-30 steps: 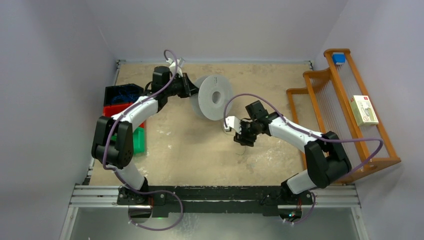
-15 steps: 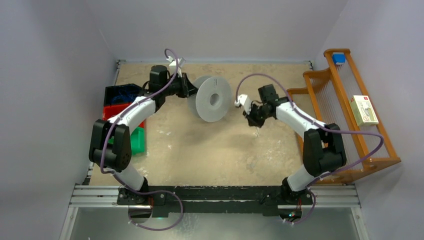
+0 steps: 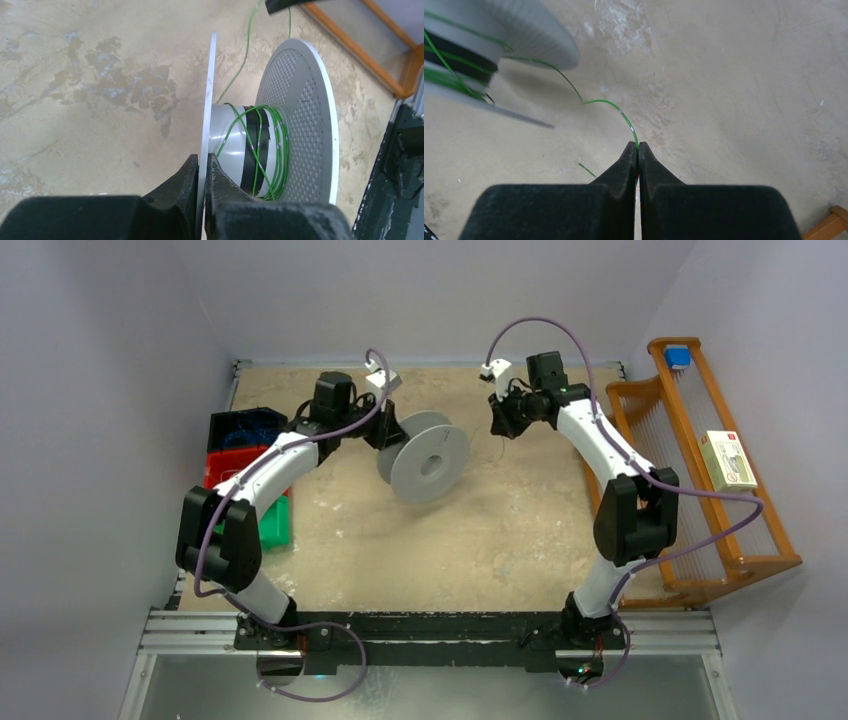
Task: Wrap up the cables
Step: Wrap the cable around the cable reel, then place the cable reel at the center of the board.
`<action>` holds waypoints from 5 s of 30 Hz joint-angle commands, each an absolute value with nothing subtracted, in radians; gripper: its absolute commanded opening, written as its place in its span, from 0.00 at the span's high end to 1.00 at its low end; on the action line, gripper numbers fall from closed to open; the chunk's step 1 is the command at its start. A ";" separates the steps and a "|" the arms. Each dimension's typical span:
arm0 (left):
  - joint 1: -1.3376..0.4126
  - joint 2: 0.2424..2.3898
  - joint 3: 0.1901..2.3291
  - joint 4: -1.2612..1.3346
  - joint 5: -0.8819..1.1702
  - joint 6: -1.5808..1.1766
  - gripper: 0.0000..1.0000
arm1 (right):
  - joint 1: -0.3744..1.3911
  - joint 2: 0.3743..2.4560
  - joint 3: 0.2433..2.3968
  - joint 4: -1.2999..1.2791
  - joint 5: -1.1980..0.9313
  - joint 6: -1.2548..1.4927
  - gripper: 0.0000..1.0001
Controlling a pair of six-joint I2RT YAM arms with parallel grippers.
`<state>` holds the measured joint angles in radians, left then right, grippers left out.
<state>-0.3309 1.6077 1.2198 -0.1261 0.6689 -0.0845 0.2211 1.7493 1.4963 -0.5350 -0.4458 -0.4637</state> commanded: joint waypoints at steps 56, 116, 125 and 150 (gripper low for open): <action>-0.494 1.863 1.522 -0.368 -0.095 -0.704 1.00 | 0.634 1.649 1.412 -0.222 -0.307 -0.317 1.00; -0.262 1.899 0.897 0.345 0.460 -1.204 0.79 | 0.733 1.444 0.871 0.345 0.169 -0.342 1.00; -0.246 1.890 0.906 0.251 0.415 -1.144 0.36 | 0.686 1.449 0.855 0.336 0.097 -0.342 1.00; -0.259 2.027 1.284 -0.011 0.679 -0.742 0.30 | 0.415 1.474 0.824 0.231 -0.204 -0.373 1.00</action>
<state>-0.2157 1.9846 1.3136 -0.0433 0.5705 -0.7395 0.4534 1.4811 0.8257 0.2508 -0.1368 -0.3622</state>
